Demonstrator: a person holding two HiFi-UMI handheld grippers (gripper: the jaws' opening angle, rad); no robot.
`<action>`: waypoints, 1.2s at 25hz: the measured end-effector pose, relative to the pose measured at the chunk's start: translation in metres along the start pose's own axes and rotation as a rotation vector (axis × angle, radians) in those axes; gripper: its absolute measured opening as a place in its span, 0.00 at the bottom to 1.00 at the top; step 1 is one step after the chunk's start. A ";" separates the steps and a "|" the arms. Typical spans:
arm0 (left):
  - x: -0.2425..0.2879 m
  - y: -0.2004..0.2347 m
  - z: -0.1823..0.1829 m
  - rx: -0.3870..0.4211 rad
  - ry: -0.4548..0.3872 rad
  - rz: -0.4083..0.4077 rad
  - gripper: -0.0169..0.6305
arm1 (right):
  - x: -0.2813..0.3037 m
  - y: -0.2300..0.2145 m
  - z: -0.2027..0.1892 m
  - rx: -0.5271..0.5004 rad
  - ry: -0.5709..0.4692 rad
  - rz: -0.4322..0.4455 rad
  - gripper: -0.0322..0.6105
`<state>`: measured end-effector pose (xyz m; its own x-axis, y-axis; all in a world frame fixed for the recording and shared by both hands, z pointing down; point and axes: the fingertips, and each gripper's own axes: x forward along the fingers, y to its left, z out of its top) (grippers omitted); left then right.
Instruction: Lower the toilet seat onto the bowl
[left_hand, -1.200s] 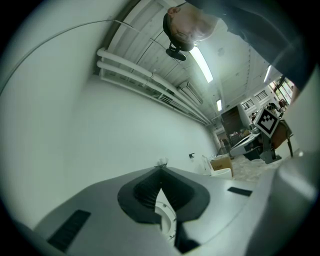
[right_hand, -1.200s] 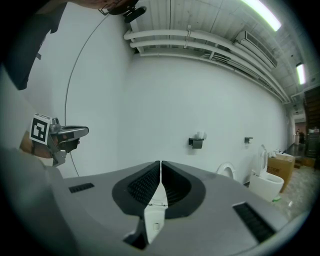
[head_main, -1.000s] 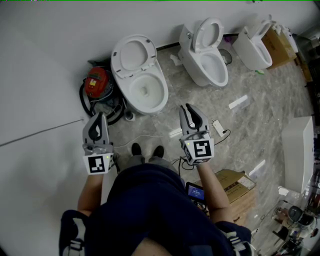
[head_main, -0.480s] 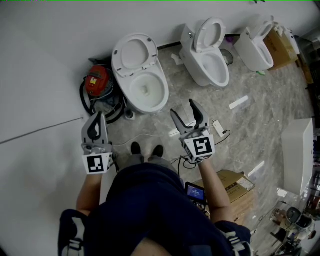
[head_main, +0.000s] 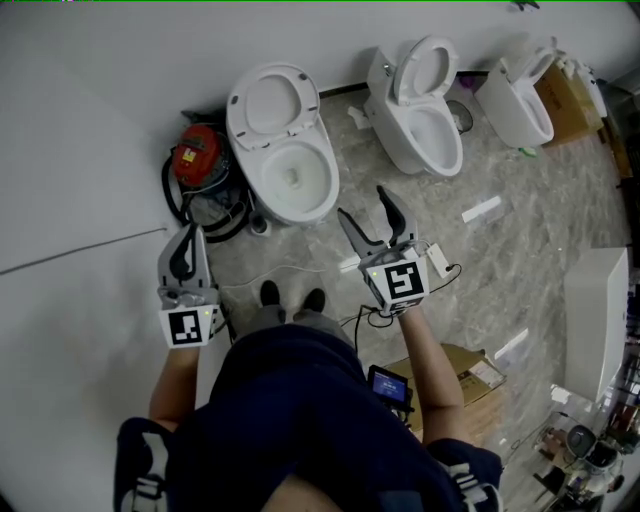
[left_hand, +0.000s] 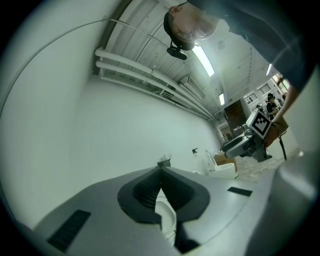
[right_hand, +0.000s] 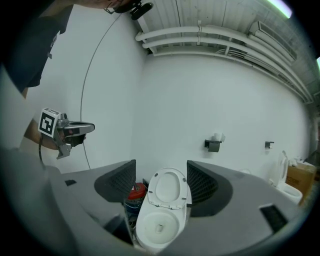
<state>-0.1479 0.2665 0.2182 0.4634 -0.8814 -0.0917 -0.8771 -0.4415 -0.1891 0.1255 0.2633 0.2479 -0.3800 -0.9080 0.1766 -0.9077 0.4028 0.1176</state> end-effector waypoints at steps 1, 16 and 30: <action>0.000 -0.001 0.000 0.004 0.004 0.004 0.06 | 0.002 -0.002 0.000 -0.003 0.000 0.009 0.57; -0.011 -0.020 0.006 0.043 0.031 0.110 0.06 | 0.040 -0.026 -0.007 -0.019 -0.015 0.130 0.57; 0.021 0.057 -0.022 0.017 0.041 0.081 0.06 | 0.153 -0.007 -0.002 0.030 0.038 0.121 0.56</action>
<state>-0.1910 0.2189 0.2271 0.3847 -0.9206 -0.0671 -0.9092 -0.3654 -0.1997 0.0742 0.1217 0.2758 -0.4806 -0.8477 0.2246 -0.8608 0.5050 0.0641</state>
